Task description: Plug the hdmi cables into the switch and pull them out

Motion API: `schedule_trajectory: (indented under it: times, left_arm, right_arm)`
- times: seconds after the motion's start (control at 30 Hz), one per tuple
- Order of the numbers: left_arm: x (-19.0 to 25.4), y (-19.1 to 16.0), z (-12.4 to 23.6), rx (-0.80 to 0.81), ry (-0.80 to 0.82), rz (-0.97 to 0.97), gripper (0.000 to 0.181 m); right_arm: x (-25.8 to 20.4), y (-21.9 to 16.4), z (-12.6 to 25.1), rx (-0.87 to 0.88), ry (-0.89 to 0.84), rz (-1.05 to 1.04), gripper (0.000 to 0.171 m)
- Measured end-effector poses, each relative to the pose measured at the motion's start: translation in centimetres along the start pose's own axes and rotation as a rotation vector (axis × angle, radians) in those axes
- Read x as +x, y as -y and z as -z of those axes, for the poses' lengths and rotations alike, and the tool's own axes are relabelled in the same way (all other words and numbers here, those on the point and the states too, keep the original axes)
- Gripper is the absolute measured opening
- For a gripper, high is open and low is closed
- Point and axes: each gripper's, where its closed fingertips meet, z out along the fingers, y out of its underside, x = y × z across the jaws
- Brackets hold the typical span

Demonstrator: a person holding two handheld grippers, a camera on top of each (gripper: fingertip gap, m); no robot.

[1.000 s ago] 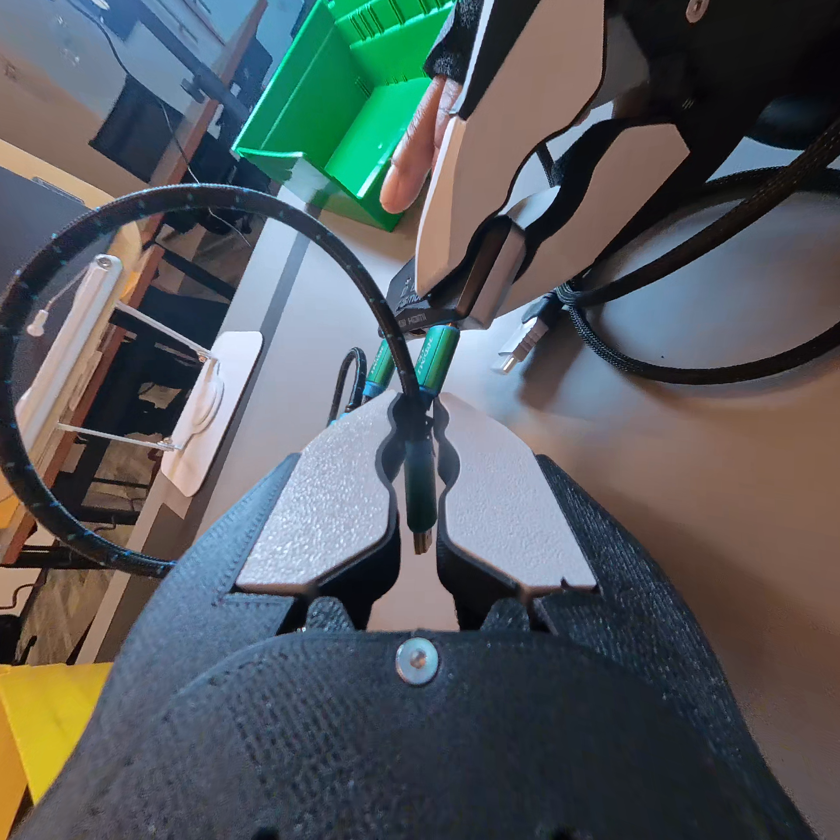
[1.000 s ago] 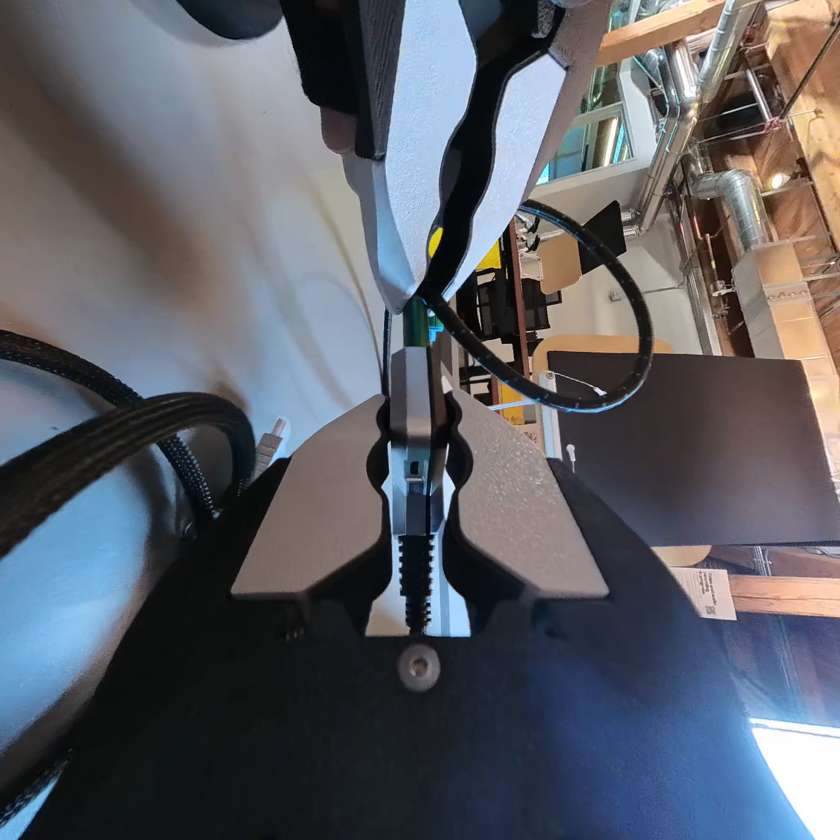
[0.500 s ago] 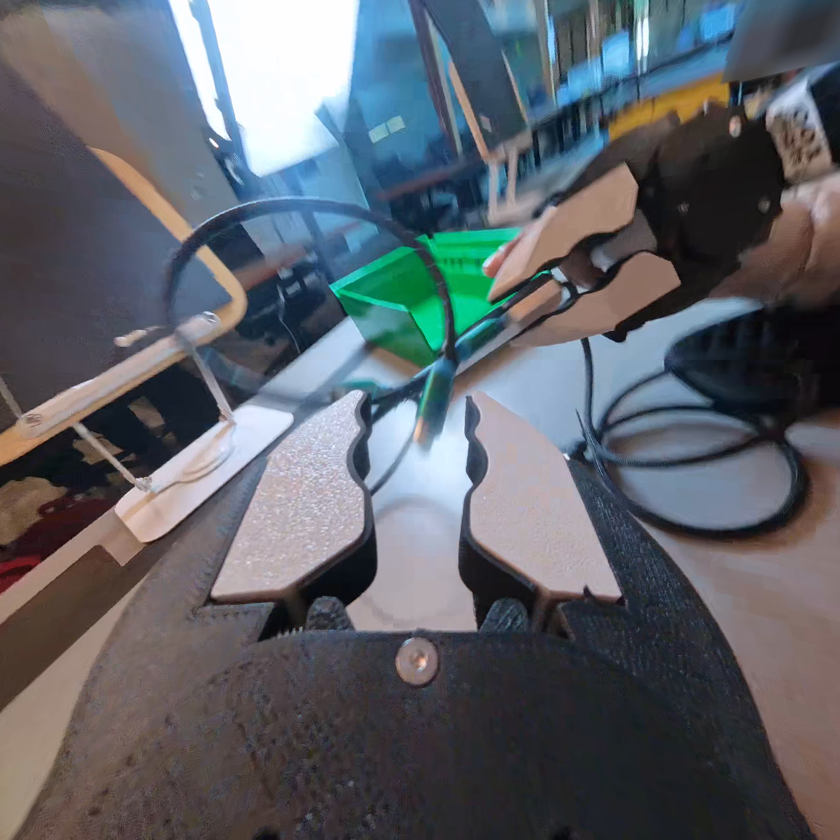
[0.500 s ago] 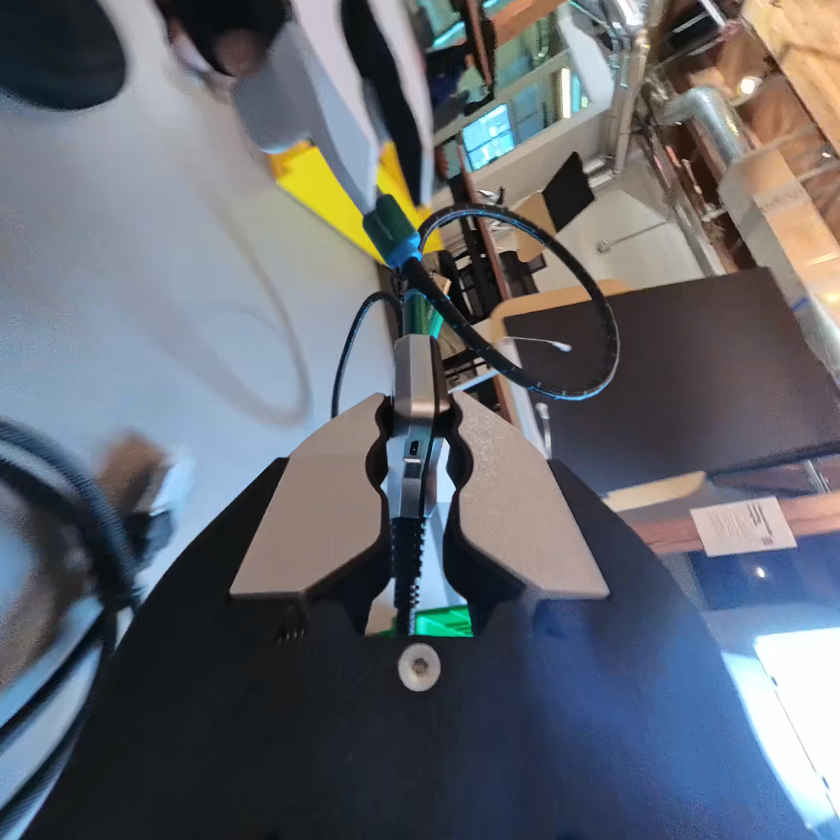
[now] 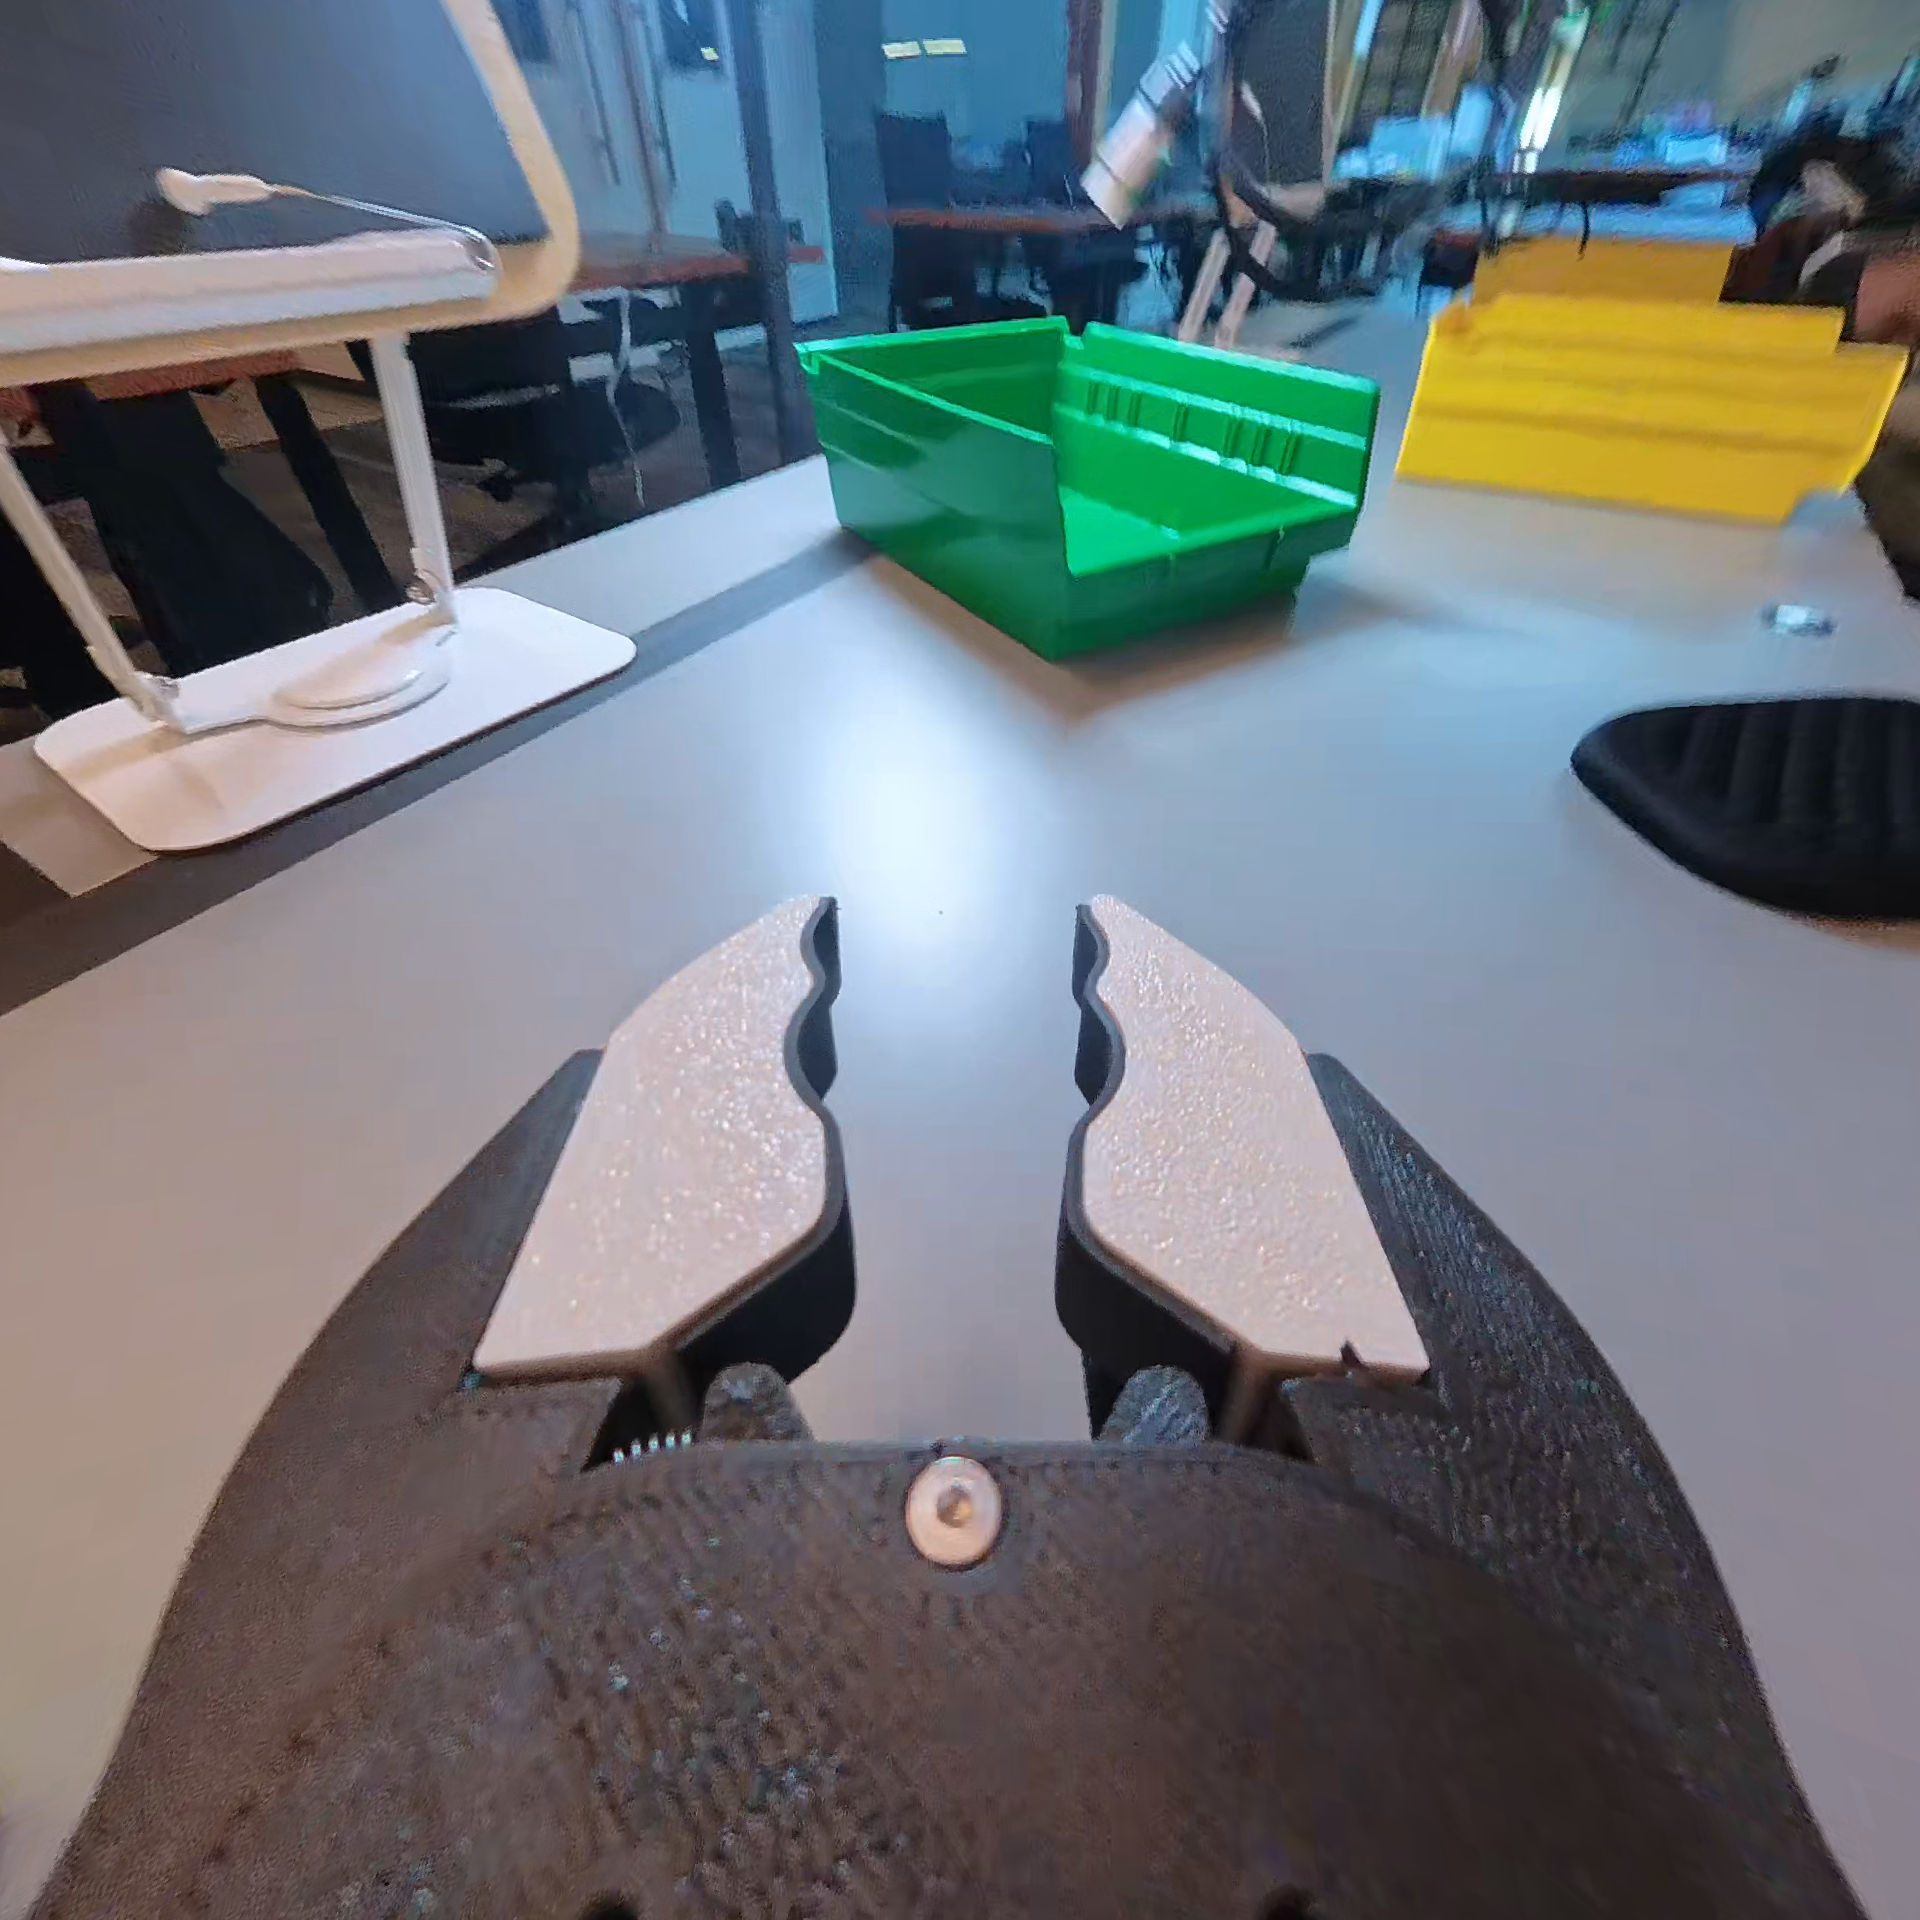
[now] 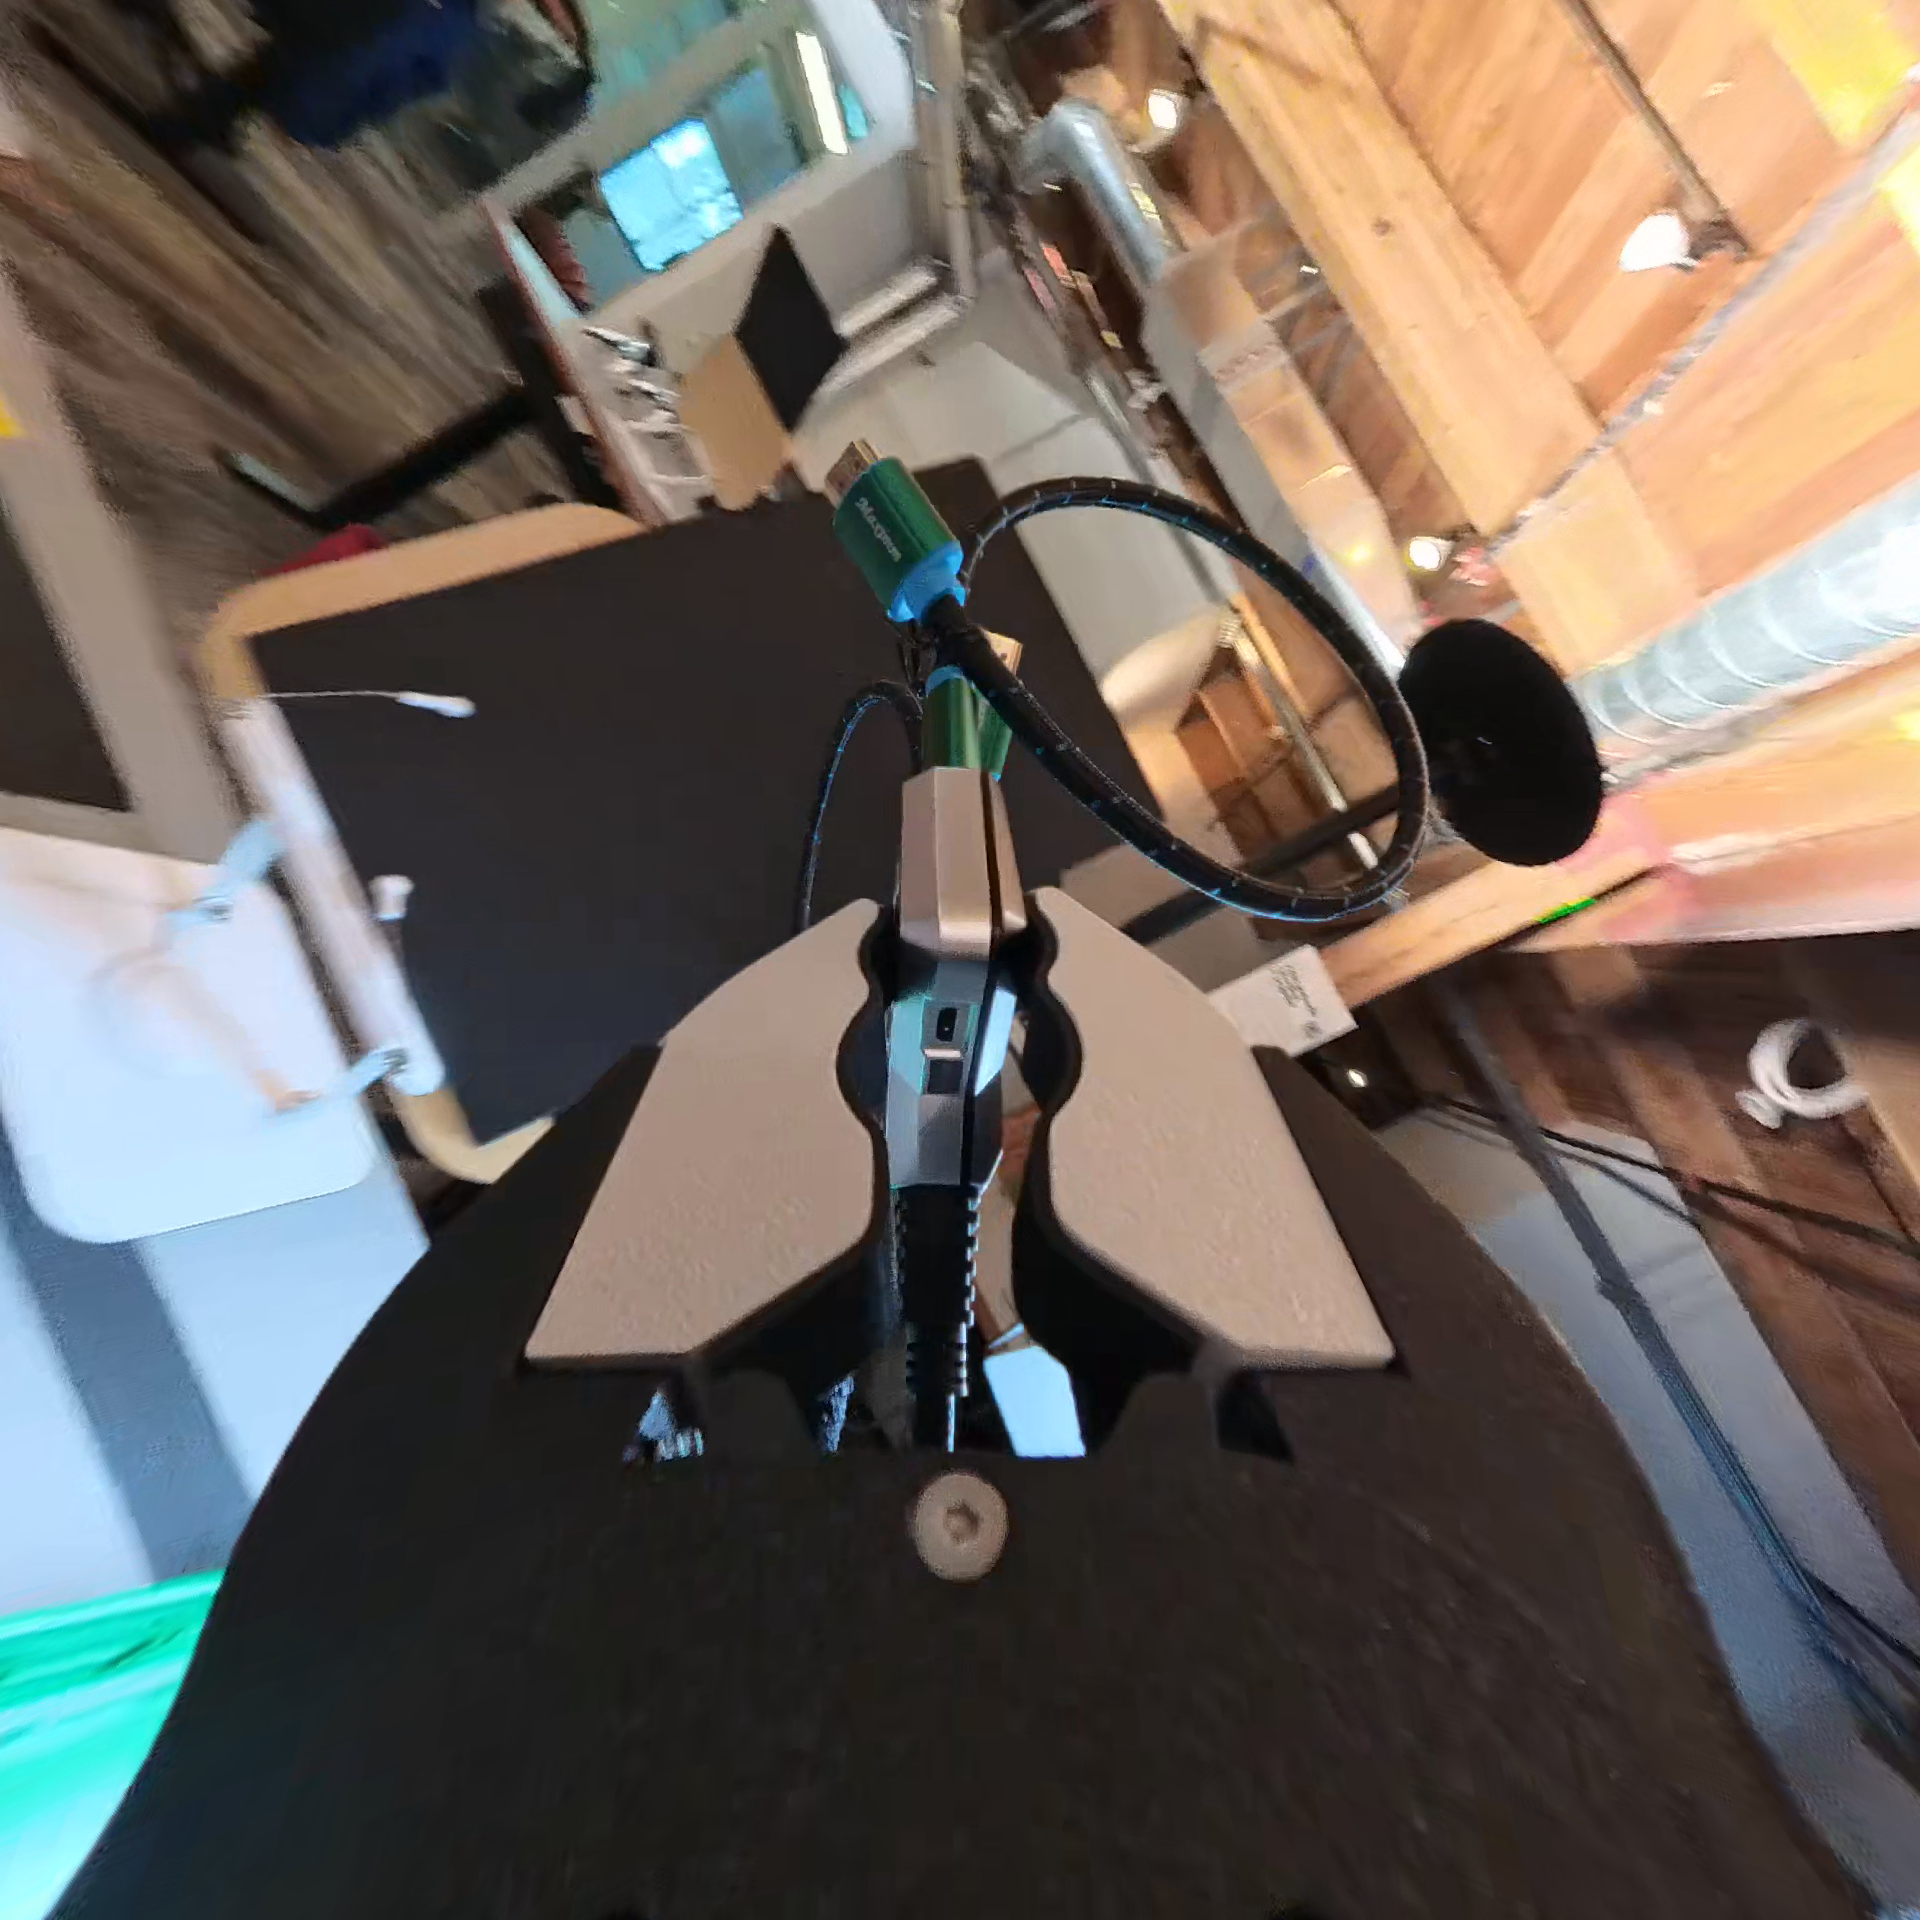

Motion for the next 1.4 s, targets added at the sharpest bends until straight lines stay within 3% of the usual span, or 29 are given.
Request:
schedule_trajectory:
  times: [0.1, 0.23, 0.37, 0.53, 0.77, 1.07, 1.17, 1.4]
  left_arm:
    - [1.3, -0.8, -0.4, -0.041, -0.023, -0.053, 0.043]
    - [2.3, -1.1, -0.7, -0.059, -0.041, -0.096, 0.041]
    - [2.6, -1.9, -1.1, -0.096, -0.059, -0.103, 0.039]
    - [3.3, -2.9, -1.8, -0.142, -0.085, -0.124, 0.038]
    - [3.7, -3.9, -2.3, -0.19, -0.082, -0.18, 0.036]
    - [3.3, -3.6, -2.0, -0.173, -0.069, -0.15, 0.036]
    - [3.3, -3.6, -1.9, -0.174, -0.062, -0.163, 0.036]
    - [1.9, -3.5, -1.5, -0.183, 0.004, -0.137, 0.036]
  right_arm:
    - [1.1, -3.2, -0.7, 0.012, -0.115, -0.066, 0.021]
    - [-4.7, -10.9, 0.6, -0.065, -0.16, -0.195, 0.021]
    - [-11.3, -17.2, 3.9, -0.224, -0.136, -0.253, 0.022]
    - [-14.4, -23.1, 8.4, -0.475, -0.162, -0.392, 0.022]
    - [-18.4, -27.7, 10.4, -0.839, 0.032, -0.549, 0.026]
    - [-25.9, -23.6, 12.8, -1.116, 0.726, -0.538, 0.043]
    - [-26.5, -21.7, 12.6, -1.058, 0.706, -0.485, 0.054]
    - [-24.7, -14.3, 13.6, -0.713, 0.47, -0.607, 0.052]
